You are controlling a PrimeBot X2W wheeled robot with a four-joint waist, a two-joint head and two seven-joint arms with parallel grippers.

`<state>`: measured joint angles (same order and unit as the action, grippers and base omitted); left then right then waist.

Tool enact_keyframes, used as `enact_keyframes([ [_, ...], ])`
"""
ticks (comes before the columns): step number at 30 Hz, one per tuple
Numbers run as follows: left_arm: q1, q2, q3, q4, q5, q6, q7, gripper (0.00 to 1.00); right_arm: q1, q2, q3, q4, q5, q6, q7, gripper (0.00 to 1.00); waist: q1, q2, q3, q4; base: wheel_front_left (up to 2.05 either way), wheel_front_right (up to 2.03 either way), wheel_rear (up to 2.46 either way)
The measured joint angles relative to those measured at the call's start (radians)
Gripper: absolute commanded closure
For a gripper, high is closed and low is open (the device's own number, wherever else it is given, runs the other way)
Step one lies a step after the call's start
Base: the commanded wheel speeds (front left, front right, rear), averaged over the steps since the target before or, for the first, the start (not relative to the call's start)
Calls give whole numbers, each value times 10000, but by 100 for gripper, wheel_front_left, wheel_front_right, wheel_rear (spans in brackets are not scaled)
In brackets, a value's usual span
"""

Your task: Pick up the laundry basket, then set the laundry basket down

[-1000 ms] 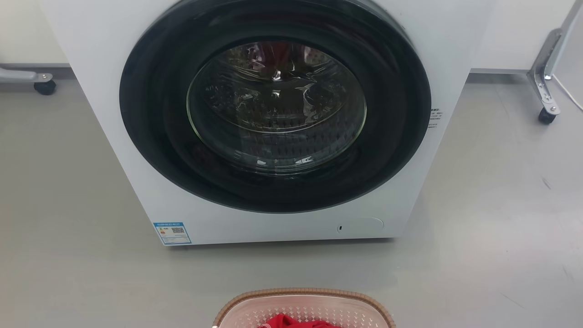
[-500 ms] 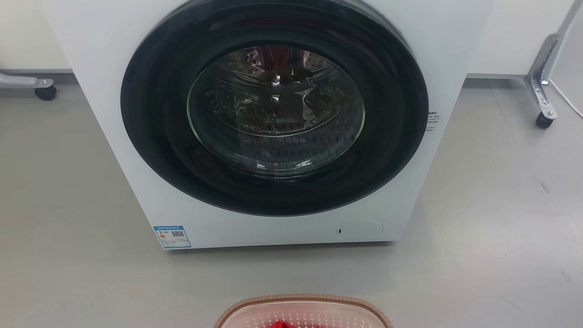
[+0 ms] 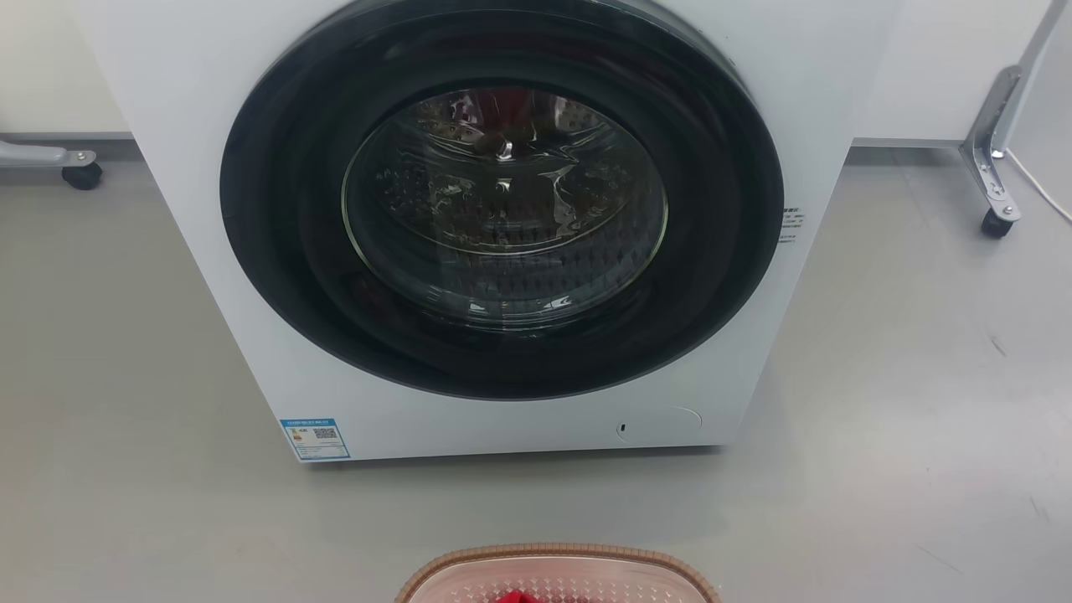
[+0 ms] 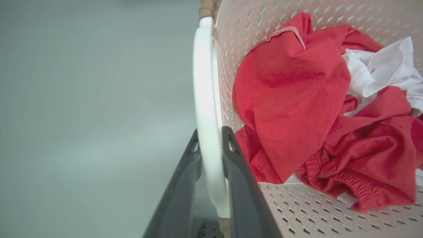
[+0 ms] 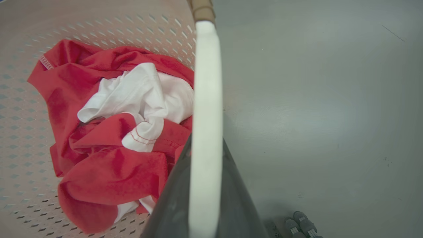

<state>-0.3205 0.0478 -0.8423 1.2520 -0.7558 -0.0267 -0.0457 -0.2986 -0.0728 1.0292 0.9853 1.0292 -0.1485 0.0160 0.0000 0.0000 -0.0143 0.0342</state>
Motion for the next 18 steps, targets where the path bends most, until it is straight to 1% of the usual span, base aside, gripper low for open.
enact_keyframes([
  [11,1,10,-40,-2,-4,0,-12,100,-123,0,244,69,282,0,-117,100,0,0,71,-7,0,0,0],
  [18,-135,25,-8,-15,-19,13,-102,100,-545,-6,353,115,295,0,-234,100,2,0,377,-18,0,0,0],
])
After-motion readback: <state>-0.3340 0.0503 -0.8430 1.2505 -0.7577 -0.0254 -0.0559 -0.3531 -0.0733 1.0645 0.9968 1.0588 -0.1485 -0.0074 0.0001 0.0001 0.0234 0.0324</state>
